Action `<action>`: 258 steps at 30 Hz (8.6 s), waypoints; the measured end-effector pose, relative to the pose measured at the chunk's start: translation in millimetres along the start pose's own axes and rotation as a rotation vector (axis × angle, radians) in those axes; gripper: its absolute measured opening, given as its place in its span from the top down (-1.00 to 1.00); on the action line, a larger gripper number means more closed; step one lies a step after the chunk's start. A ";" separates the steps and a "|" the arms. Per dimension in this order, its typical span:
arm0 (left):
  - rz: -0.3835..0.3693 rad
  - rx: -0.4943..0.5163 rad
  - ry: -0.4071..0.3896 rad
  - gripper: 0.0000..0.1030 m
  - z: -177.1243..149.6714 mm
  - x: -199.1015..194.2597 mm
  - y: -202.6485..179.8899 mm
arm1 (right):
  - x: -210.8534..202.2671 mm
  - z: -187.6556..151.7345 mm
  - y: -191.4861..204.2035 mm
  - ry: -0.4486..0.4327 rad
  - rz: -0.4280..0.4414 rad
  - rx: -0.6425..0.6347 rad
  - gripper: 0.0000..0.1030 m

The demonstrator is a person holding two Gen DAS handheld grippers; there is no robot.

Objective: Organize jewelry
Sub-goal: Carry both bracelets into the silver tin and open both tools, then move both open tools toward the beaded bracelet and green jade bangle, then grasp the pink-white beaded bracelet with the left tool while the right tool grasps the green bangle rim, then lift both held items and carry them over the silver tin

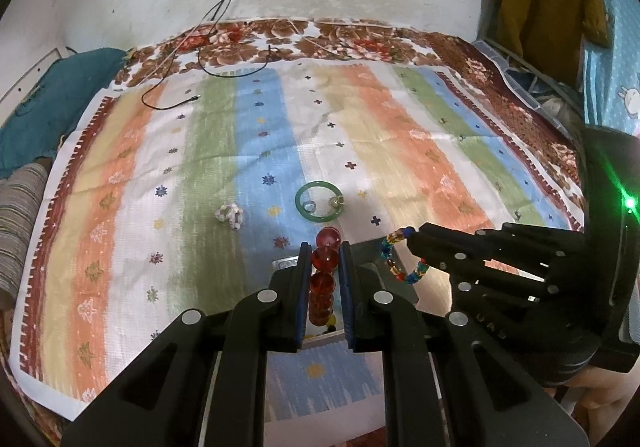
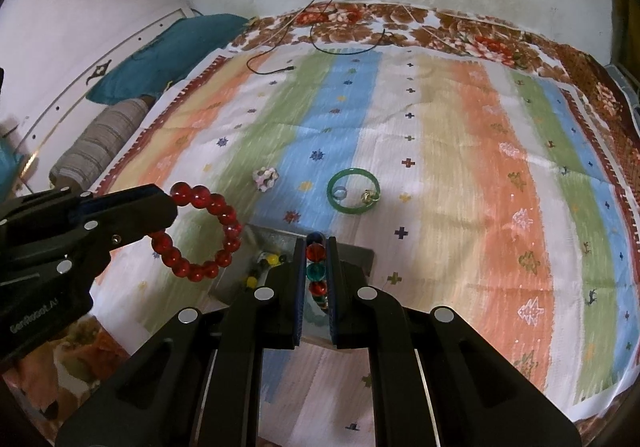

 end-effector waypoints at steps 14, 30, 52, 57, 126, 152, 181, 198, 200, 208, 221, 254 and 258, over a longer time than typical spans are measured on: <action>0.162 -0.105 -0.038 0.31 7.0 -5.1 42.7 | 11.2 -3.1 -19.3 0.045 -0.067 0.045 0.20; 0.197 -0.092 0.063 -0.16 3.1 34.1 59.1 | 41.7 5.3 -27.3 0.090 -0.074 0.086 -0.22; 0.229 -0.113 0.187 -0.29 -8.1 99.7 89.6 | 94.3 13.4 -48.5 0.147 -0.128 0.060 -0.33; 0.234 -0.115 0.204 -0.29 -10.8 113.0 92.2 | 106.6 13.6 -50.9 0.160 -0.124 0.078 -0.33; 0.249 0.021 0.314 0.76 -47.1 215.3 124.1 | 228.7 1.5 -72.5 0.292 -0.160 -0.049 0.85; 0.218 0.015 0.275 0.95 -26.9 173.0 104.0 | 162.3 15.5 -66.5 0.227 -0.172 -0.032 0.84; 0.232 -0.024 0.320 0.43 -38.3 190.0 122.7 | 149.4 16.3 -73.5 0.216 -0.144 0.013 0.82; 0.248 0.036 0.294 0.80 -41.0 204.0 119.1 | 159.4 11.2 -72.0 0.235 -0.152 -0.024 0.82; 0.245 0.019 0.277 0.80 -36.2 199.4 120.1 | 157.0 11.8 -70.6 0.230 -0.150 -0.022 0.82; 0.199 -0.036 0.232 0.80 -14.9 169.2 111.3 | 139.6 21.1 -61.5 0.191 -0.130 0.002 0.82; 0.163 -0.110 0.161 0.80 10.9 118.7 99.5 | 107.4 28.3 -50.9 0.133 -0.103 0.023 0.82; 0.042 -0.033 -0.001 0.80 20.9 22.1 24.6 | 23.3 23.8 -13.7 -0.001 -0.041 -0.041 0.82; 0.026 -0.033 -0.020 0.80 19.3 10.8 18.4 | 15.9 19.2 -13.8 -0.008 -0.038 -0.039 0.82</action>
Point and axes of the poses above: each gripper's, at about its wrist camera, not at the fingertips, and x roughly the way its jaws point, y to its left, z to its top, the point moved 4 cm from there along x, roughly the way its jaws point, and after that the axes turned 15 degrees about -y, right-handed, at the moved point
